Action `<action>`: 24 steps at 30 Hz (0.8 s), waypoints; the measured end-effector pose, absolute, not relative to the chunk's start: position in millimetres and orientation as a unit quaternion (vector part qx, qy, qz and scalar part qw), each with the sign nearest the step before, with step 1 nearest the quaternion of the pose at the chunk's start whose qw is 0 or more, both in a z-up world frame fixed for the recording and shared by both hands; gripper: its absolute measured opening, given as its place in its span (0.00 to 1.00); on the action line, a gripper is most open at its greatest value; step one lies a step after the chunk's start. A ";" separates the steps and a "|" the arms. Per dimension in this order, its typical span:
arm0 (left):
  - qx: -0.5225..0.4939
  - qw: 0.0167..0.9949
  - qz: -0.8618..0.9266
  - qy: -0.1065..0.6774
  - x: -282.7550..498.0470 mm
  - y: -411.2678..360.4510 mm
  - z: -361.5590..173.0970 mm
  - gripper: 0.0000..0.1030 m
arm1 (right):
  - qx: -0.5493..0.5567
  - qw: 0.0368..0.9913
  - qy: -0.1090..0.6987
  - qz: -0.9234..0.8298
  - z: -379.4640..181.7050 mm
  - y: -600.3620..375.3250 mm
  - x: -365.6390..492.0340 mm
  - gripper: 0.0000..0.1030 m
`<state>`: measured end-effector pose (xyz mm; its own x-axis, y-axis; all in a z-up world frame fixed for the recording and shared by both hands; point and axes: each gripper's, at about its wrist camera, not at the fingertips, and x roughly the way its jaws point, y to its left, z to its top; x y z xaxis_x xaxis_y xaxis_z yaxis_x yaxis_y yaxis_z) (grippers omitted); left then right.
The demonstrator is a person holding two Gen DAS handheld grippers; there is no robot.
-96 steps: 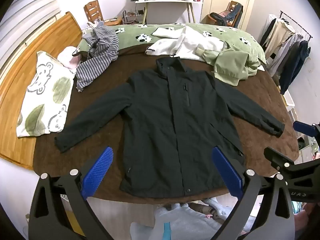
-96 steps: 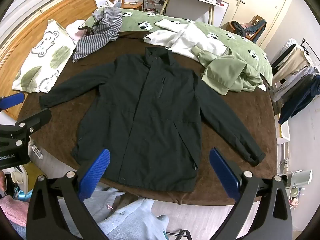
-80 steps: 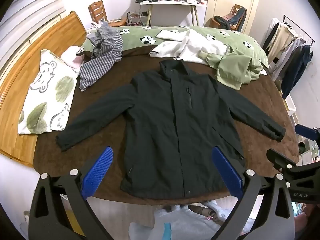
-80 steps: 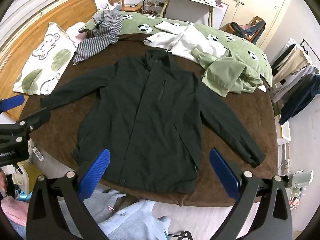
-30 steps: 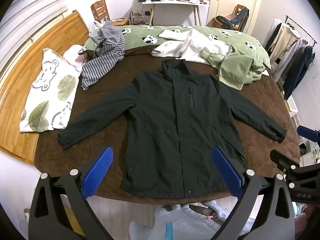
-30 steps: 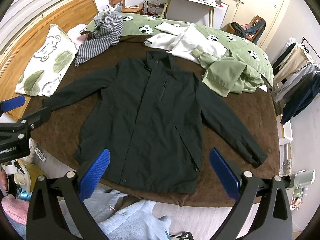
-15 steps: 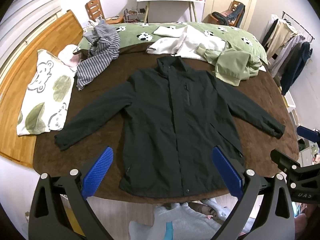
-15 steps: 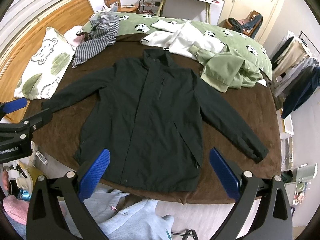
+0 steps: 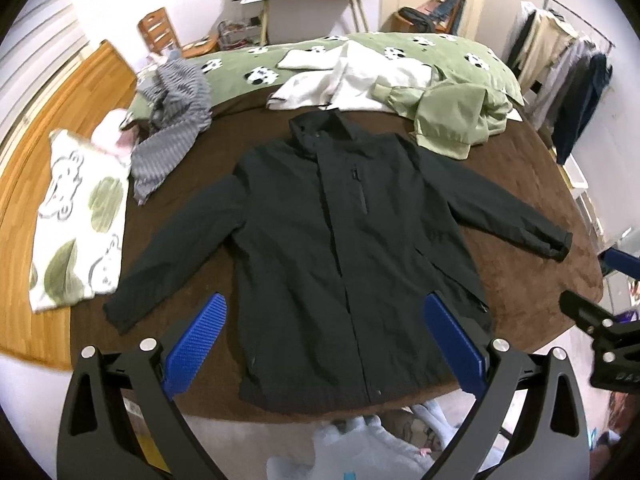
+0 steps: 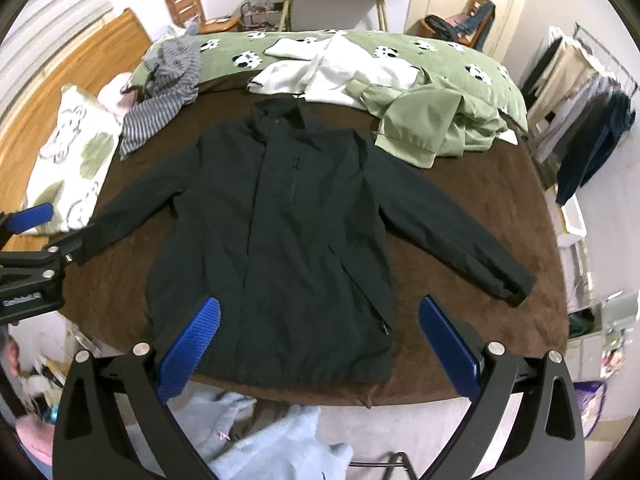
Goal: Fold large clothes
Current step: 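Reach the right gripper to the jacket sleeve cuff and close on it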
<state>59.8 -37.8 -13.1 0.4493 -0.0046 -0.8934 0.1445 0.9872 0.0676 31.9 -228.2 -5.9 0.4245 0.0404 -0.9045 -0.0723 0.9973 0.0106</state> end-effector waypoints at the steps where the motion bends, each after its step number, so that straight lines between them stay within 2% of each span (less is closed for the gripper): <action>1: 0.072 0.848 -0.049 0.523 67.3 -42.7 -15.7 0.94 | -0.006 0.845 0.534 0.030 -8.8 -235.5 37.4 0.95; 9: 0.121 0.838 -0.118 0.518 147.6 -122.3 -71.7 0.94 | 0.038 0.852 0.521 -0.035 -49.3 -315.9 75.4 0.95; 15: 0.119 0.827 -0.152 0.528 214.5 -199.3 -155.0 0.94 | 0.082 0.846 0.517 -0.106 -108.6 -391.9 102.3 0.95; 24: 0.139 0.827 -0.161 0.520 286.0 -277.4 -292.5 0.94 | 0.176 0.820 0.511 -0.190 -247.4 -499.8 110.1 0.95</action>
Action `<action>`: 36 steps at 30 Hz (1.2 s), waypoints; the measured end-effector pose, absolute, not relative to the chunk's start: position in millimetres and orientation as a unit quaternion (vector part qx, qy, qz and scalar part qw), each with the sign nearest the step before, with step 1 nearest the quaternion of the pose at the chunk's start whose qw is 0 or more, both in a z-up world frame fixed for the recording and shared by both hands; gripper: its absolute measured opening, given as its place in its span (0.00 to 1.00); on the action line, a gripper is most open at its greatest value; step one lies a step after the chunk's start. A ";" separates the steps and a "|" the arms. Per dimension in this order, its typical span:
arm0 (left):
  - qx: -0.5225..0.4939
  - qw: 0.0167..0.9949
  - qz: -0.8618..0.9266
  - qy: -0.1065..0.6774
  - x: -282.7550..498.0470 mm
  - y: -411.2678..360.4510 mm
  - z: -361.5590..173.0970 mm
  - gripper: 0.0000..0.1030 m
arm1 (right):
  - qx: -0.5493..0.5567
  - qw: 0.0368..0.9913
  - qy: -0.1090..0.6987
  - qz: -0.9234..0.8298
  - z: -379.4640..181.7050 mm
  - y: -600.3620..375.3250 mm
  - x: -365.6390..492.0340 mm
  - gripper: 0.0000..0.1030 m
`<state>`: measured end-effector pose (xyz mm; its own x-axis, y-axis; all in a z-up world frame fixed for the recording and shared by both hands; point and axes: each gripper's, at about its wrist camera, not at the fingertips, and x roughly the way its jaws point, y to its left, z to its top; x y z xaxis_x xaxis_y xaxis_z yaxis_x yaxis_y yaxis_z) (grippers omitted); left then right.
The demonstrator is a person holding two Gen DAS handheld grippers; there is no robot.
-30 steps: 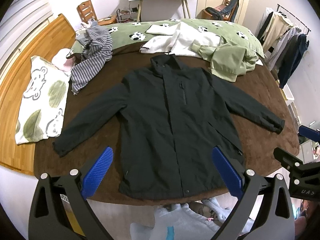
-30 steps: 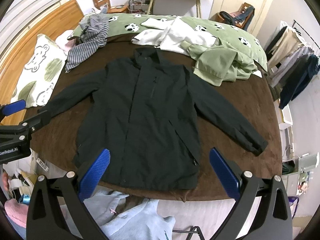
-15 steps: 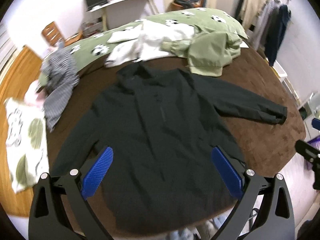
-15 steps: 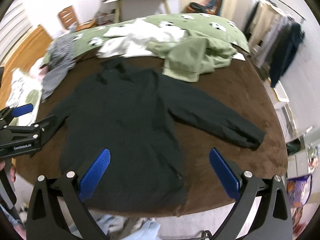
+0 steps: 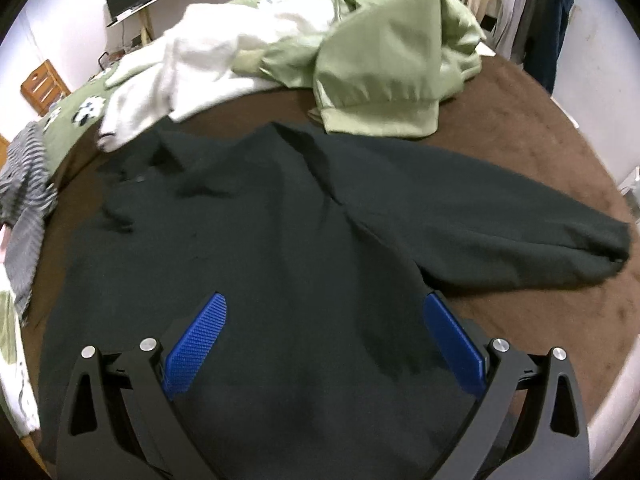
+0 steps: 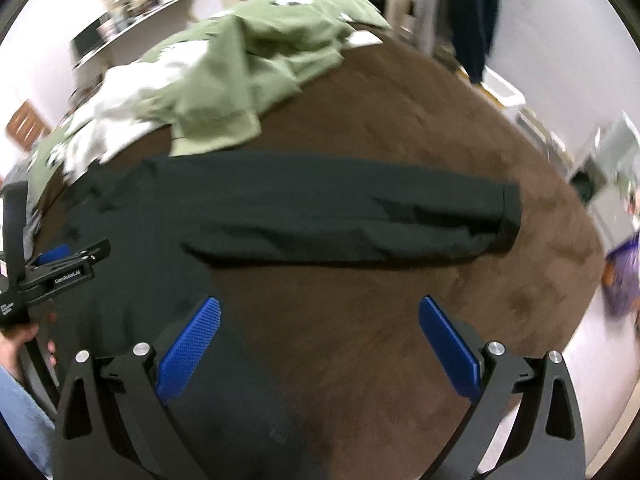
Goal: Fold large clothes
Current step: 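Reach the right gripper to the jacket sleeve cuff and close on it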
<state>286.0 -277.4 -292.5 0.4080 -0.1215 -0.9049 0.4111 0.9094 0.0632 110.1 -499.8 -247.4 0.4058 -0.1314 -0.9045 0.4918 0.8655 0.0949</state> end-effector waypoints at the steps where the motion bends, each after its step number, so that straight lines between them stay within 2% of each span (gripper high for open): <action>1: 0.141 0.828 -0.160 0.519 294.5 -285.1 -308.9 0.94 | 0.181 0.817 0.510 -0.198 -261.8 -506.6 109.4 0.95; 7: 0.152 0.826 -0.158 0.519 335.3 -315.7 -375.9 0.94 | 0.214 0.809 0.493 -0.239 -320.9 -537.8 104.6 0.95; 13: 0.157 0.820 -0.169 0.523 347.9 -328.8 -409.5 0.95 | 0.245 0.807 0.464 -0.270 -348.4 -569.9 95.8 0.95; 22: 0.151 0.806 -0.182 0.543 350.2 -330.2 -422.8 0.95 | 0.299 0.814 0.418 -0.269 -358.1 -623.5 79.2 0.95; 30: 0.157 0.803 -0.180 0.546 344.0 -333.8 -421.6 0.95 | 0.470 0.784 0.301 -0.273 -390.1 -704.4 43.4 0.95; 34: 0.157 0.804 -0.180 0.545 343.3 -333.2 -422.1 0.95 | 0.487 0.781 0.276 -0.277 -400.9 -727.4 42.4 0.95; 36: 0.157 0.805 -0.180 0.544 342.8 -332.6 -422.1 0.95 | 0.499 0.780 0.259 -0.275 -403.4 -736.5 43.4 0.91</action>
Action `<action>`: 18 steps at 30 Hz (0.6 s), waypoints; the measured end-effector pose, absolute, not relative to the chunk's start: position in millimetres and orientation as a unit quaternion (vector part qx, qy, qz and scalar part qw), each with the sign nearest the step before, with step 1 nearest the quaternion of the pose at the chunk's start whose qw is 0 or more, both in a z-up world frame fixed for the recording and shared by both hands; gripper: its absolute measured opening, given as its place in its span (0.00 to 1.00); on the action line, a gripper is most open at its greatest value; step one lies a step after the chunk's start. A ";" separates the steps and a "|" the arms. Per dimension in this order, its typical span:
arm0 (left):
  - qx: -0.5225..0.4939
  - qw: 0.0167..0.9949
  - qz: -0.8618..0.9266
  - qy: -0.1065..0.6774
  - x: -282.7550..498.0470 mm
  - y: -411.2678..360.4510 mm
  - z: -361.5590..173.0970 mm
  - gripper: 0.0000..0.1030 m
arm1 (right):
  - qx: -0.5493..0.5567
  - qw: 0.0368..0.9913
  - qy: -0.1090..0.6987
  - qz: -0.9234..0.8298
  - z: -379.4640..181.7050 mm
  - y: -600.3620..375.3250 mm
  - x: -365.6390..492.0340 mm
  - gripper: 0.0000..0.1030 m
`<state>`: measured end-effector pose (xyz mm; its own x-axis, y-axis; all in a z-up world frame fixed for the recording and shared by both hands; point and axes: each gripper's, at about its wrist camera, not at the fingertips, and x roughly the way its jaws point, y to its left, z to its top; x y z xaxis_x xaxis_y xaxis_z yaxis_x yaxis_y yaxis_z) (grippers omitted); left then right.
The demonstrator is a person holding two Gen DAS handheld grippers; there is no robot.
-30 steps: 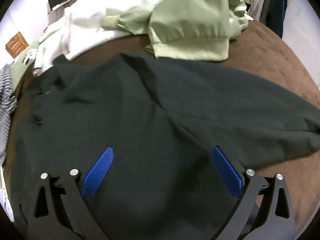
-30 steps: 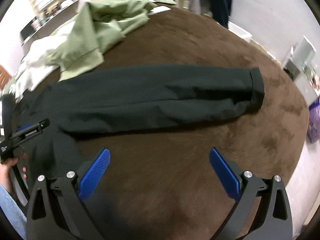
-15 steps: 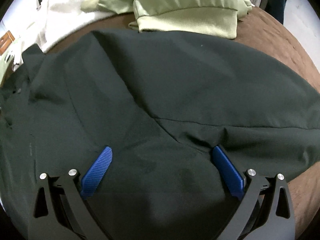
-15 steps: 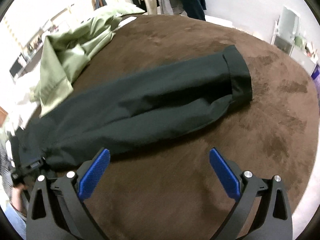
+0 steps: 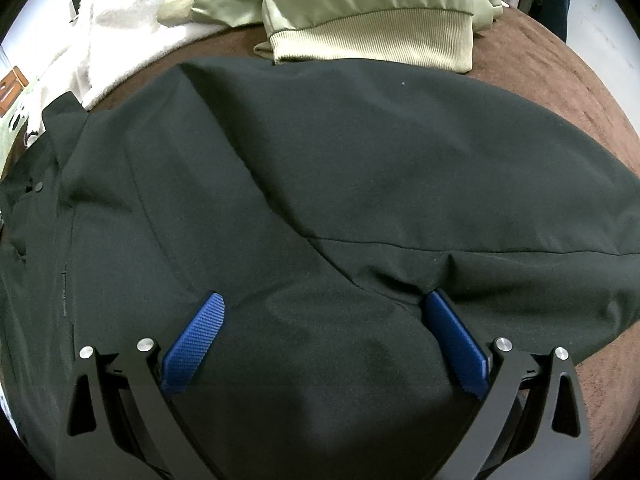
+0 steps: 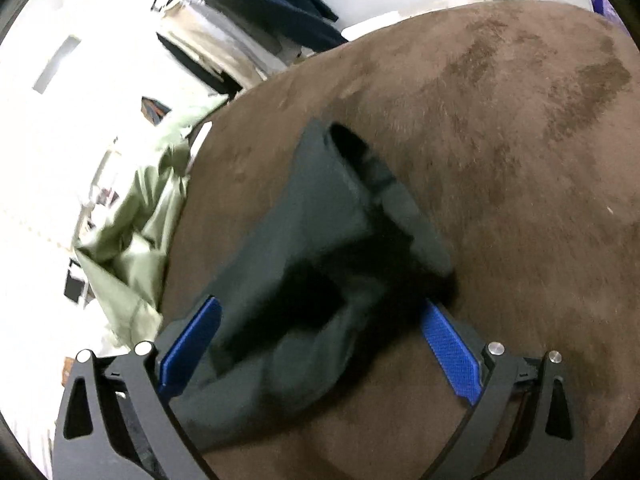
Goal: Fold large clothes
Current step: 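Reach the right gripper to the jacket sleeve cuff and close on it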
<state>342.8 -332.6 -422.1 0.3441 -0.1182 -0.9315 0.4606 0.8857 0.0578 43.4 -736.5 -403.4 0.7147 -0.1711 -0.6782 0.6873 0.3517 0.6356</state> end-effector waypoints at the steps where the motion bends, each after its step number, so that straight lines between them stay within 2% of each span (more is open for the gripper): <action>1: 0.158 0.805 -0.180 0.542 346.1 -332.3 -422.8 0.95 | 0.508 0.777 0.246 -0.277 -405.2 -742.6 41.9 0.80; 2: 0.158 0.806 -0.181 0.541 346.4 -332.5 -422.8 0.95 | 0.515 0.772 0.241 -0.284 -407.2 -747.3 40.1 0.67; 3: 0.158 0.807 -0.181 0.540 346.9 -332.2 -422.9 0.95 | 0.524 0.767 0.235 -0.287 -410.0 -751.6 36.8 0.62; 5: 0.158 0.809 -0.180 0.537 346.8 -331.6 -423.0 0.95 | 0.554 0.752 0.214 -0.285 -419.5 -761.2 27.3 0.45; 6: 0.159 0.810 -0.180 0.536 346.6 -331.8 -423.0 0.95 | 0.566 0.746 0.208 -0.282 -423.2 -764.2 23.1 0.41; 8: 0.158 0.810 -0.178 0.535 345.9 -331.5 -423.3 0.95 | 0.562 0.747 0.216 -0.280 -424.7 -765.2 20.6 0.26; 13: 0.157 0.808 -0.179 0.539 344.8 -332.8 -423.5 0.95 | 0.534 0.764 0.216 -0.291 -424.1 -755.6 24.2 0.12; 18: 0.159 0.805 -0.177 0.543 348.3 -333.5 -423.6 0.95 | 0.530 0.767 0.211 -0.295 -415.7 -755.0 28.8 0.10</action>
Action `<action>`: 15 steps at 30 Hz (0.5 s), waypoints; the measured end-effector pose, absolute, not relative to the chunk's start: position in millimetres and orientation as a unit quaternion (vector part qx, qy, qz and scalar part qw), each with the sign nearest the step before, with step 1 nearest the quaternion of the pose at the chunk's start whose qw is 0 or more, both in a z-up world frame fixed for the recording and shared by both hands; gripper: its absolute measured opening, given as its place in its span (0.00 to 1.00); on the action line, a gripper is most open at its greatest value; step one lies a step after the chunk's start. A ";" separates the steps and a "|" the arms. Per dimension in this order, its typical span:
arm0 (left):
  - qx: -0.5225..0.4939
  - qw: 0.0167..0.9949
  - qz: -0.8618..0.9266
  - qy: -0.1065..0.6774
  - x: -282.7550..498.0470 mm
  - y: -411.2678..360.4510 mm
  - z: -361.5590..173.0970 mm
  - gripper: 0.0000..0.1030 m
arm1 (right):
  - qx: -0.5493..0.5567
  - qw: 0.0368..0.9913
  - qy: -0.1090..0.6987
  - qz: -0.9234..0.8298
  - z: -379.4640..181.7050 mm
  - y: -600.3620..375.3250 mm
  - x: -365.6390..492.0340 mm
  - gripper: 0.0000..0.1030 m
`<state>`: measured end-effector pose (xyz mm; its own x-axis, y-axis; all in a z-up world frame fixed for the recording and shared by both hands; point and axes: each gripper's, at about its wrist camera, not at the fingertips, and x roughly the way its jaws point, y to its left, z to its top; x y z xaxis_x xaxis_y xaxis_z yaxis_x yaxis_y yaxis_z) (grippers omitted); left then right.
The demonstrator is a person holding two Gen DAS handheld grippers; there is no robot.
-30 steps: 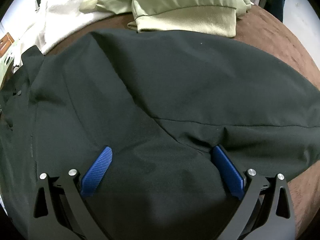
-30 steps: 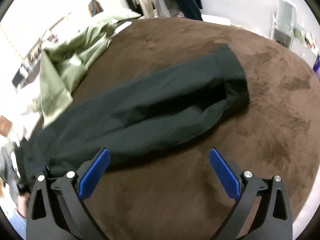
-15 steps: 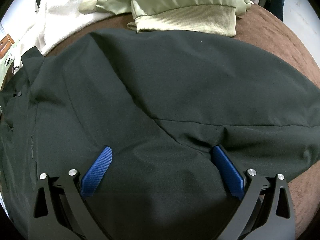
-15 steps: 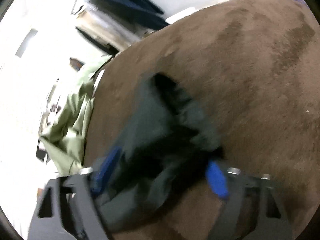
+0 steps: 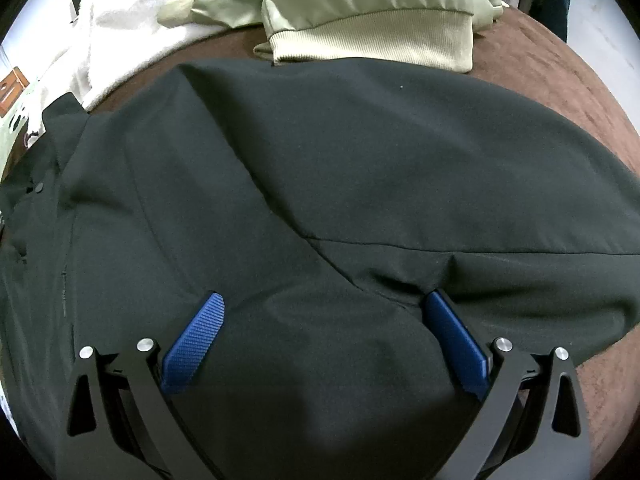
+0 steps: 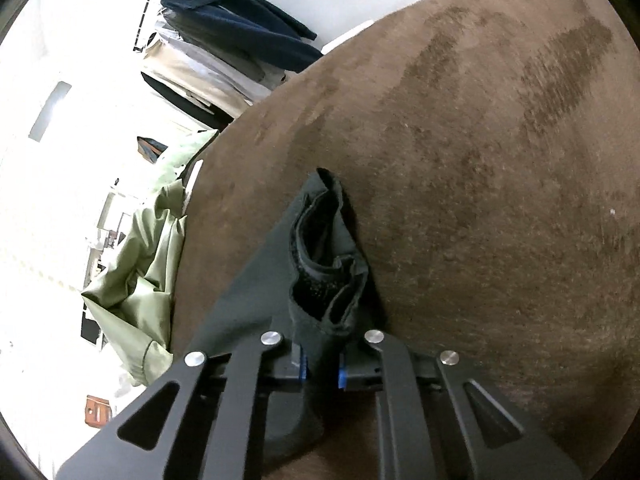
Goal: Fold large clothes
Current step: 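Carry the held sleeve across the jacket body with the right gripper, then release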
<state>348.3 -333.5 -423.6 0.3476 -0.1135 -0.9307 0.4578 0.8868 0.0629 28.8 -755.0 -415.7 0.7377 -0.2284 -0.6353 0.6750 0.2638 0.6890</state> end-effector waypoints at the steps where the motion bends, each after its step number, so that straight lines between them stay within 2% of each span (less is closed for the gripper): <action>1: 0.158 0.806 -0.176 0.542 349.2 -333.4 -423.5 0.95 | 0.524 0.769 0.213 -0.298 -411.8 -754.6 30.4 0.10; 8: 0.158 0.811 -0.173 0.537 347.0 -333.2 -422.5 0.95 | 0.471 0.814 0.202 -0.274 -351.0 -742.0 51.2 0.09; 15: 0.161 0.811 -0.165 0.538 345.5 -333.6 -415.1 0.94 | 0.384 0.873 0.189 -0.235 -252.0 -699.5 88.9 0.09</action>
